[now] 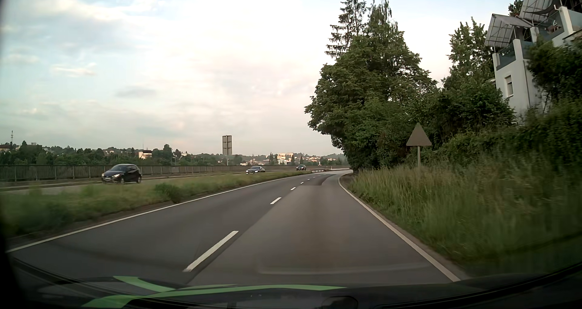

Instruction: Follow the waypoints while adhering to traffic rules and regulations

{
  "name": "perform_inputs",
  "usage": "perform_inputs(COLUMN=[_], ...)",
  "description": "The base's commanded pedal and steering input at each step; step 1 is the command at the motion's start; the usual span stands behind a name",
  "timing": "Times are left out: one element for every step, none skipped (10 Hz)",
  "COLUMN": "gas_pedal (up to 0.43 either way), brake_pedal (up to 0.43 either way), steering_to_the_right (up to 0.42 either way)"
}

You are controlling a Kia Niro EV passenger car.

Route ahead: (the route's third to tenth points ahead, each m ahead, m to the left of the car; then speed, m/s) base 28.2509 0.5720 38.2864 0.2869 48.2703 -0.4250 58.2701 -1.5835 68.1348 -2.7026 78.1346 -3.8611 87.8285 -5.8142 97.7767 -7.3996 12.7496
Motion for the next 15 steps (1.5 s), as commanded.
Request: perform_inputs(gas_pedal=[0.15, 0.15, 0.15, 0.15, 0.15, 0.15, 0.15, 0.15, 0.15, 0.15, 0.15, 0.15, 0.15, 0.15, 0.157], brake_pedal=[0.0, 0.0, 0.0, 0.0, 0.0, 0.0, 0.0, 0.0, 0.0, 0.0, 0.0, 0.0, 0.0, 0.0, 0.0], steering_to_the_right=[0.005, 0.008, 0.008, 0.008, 0.007, 0.005, 0.005, 0.005, 0.004, 0.003, 0.003, 0.003, 0.003, 0.003, 0.003])
